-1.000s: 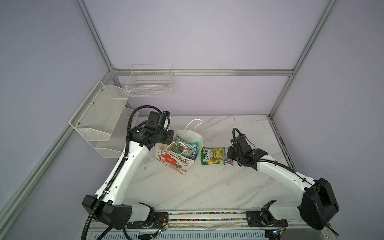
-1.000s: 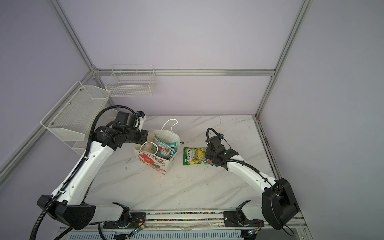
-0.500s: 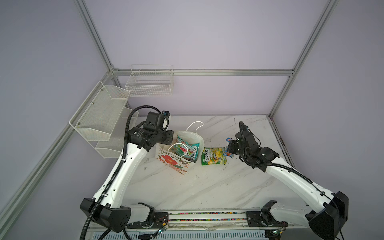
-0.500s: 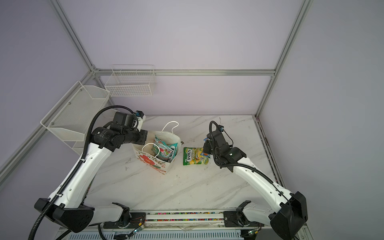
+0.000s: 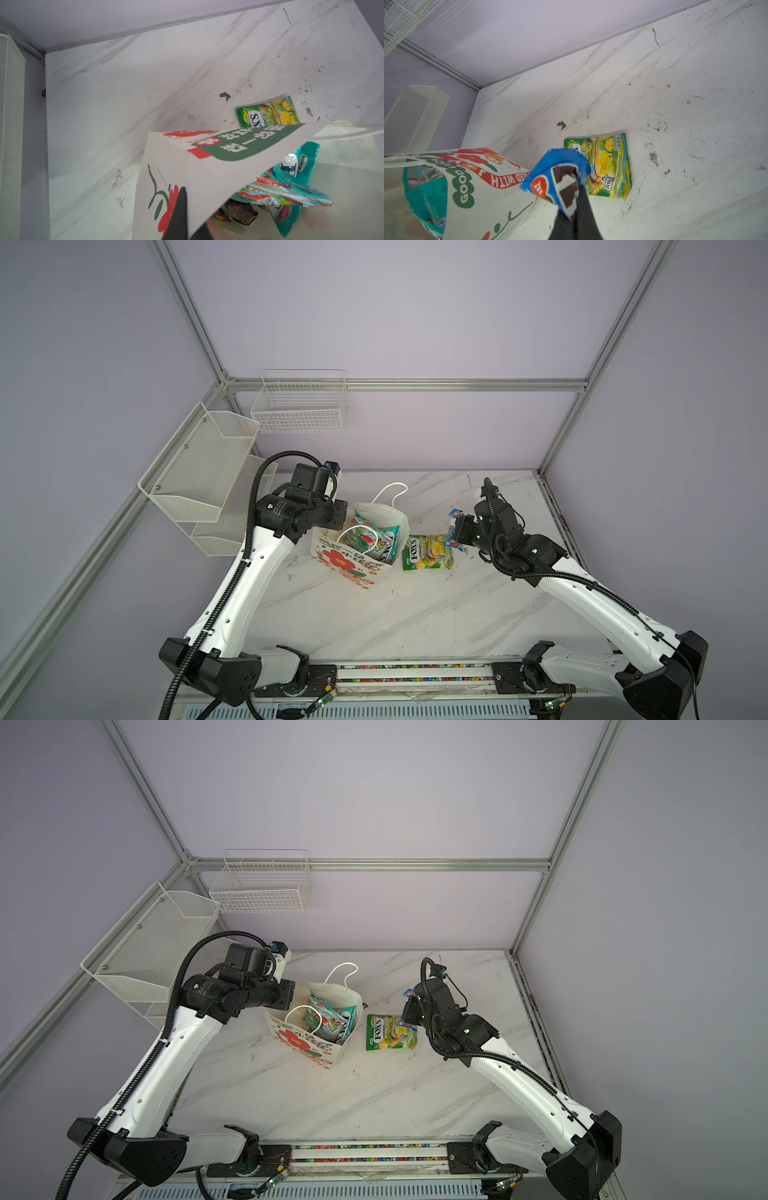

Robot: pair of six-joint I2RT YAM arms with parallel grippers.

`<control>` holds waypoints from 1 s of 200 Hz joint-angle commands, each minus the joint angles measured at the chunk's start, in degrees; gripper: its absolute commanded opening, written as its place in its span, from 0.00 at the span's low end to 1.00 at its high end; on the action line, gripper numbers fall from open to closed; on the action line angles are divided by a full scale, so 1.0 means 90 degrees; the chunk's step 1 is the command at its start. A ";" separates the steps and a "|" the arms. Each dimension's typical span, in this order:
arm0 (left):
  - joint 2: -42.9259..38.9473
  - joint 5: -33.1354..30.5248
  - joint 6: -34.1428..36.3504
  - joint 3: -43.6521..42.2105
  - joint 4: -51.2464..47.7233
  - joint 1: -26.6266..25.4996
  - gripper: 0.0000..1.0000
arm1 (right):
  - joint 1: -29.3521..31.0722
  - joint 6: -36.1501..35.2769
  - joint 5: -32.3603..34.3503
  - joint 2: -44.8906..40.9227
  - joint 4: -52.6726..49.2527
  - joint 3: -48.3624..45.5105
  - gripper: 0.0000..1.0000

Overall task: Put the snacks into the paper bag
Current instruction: 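Lift the M&M's pack upward with the right gripper, then carry the M&M's pack over the paper bag opening with the right gripper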

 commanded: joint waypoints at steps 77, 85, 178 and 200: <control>-0.0260 0.0172 -0.0101 0.0066 0.0249 -0.0007 0.00 | 0.0304 -0.0166 -0.0118 -0.0360 0.0311 0.0287 0.03; -0.0260 0.0172 -0.0101 0.0070 0.0243 -0.0007 0.00 | 0.0326 -0.0181 -0.0142 -0.0390 0.0362 0.0291 0.03; -0.0255 0.0172 -0.0100 0.0071 0.0244 -0.0054 0.00 | 0.0760 -0.0547 -0.0594 -0.0573 0.1188 0.0330 0.04; -0.0264 0.0182 -0.0101 0.0061 0.0250 -0.0056 0.00 | 0.0890 -0.0639 -0.0613 -0.0565 0.1312 0.0366 0.05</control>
